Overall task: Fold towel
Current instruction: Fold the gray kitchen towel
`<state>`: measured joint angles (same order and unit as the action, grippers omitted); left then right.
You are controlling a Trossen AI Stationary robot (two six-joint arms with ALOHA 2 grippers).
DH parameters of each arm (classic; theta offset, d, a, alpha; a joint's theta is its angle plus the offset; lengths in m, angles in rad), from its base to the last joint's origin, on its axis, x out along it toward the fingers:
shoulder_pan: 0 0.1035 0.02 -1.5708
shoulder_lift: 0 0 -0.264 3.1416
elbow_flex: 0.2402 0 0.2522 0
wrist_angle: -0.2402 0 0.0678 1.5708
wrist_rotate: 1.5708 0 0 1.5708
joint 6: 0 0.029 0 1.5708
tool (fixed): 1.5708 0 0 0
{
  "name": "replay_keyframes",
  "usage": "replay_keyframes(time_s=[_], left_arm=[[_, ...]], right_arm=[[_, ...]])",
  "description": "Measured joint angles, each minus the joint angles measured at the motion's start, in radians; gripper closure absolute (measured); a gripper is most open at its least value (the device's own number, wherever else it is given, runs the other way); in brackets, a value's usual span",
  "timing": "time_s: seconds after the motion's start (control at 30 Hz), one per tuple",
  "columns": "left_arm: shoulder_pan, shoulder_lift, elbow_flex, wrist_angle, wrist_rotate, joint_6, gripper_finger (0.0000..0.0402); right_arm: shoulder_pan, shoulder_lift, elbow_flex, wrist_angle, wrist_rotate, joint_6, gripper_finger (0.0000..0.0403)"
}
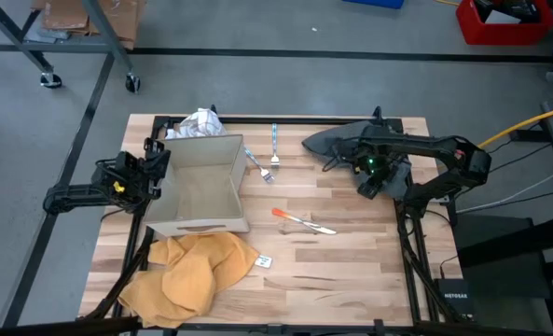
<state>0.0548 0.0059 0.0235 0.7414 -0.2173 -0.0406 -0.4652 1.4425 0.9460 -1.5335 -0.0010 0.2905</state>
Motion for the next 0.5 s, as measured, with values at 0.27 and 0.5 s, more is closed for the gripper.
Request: replay_keyframes(time_s=[0.27, 0.5], left_arm=[[0.000, 0.000, 0.000, 0.002, 0.000, -0.031, 0.0402], [0.000, 0.000, 0.000, 0.002, 0.000, -0.037, 0.0402]], right_arm=[[0.000, 0.000, -0.094, 0.229, -0.017, 0.001, 0.0233], [0.000, 0.000, -0.137, 0.337, -0.009, 0.001, 0.0233]])
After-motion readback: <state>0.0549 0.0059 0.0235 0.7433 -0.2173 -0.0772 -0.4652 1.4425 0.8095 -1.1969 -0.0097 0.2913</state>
